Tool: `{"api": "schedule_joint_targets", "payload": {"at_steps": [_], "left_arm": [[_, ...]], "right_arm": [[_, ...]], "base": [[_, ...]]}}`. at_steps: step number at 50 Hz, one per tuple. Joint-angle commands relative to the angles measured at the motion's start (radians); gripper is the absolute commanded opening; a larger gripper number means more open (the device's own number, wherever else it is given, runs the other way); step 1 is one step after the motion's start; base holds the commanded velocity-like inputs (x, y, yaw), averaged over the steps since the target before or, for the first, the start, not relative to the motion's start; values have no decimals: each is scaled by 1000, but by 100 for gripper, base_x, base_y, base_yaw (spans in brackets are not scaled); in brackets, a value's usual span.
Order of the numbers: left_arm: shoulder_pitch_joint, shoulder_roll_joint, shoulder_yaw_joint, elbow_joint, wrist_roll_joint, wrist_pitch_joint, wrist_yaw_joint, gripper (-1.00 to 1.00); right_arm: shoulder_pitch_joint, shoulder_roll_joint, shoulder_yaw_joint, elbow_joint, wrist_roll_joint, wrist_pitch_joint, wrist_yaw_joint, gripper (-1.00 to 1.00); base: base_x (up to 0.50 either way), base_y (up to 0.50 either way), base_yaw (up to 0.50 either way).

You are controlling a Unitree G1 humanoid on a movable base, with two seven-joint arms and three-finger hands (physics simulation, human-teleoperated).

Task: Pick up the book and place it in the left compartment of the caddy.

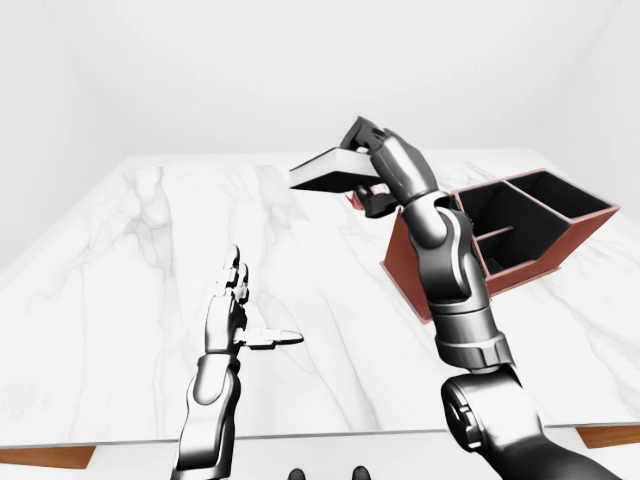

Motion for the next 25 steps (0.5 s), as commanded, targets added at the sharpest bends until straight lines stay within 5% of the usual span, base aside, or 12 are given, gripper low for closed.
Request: {"api": "schedule_joint_targets", "payload": {"at_steps": [1,25], "left_arm": [[-1,0,1,7,2,-4,1,100],[-4,1,7,4,-4,1,10,100]], "right_arm": [[139,-83,-100,-307,108,0,-36,-100],[443,-213,-337,-389,510,0,-290,-100]], "base": [[0,0,0],[0,0,0]]}}
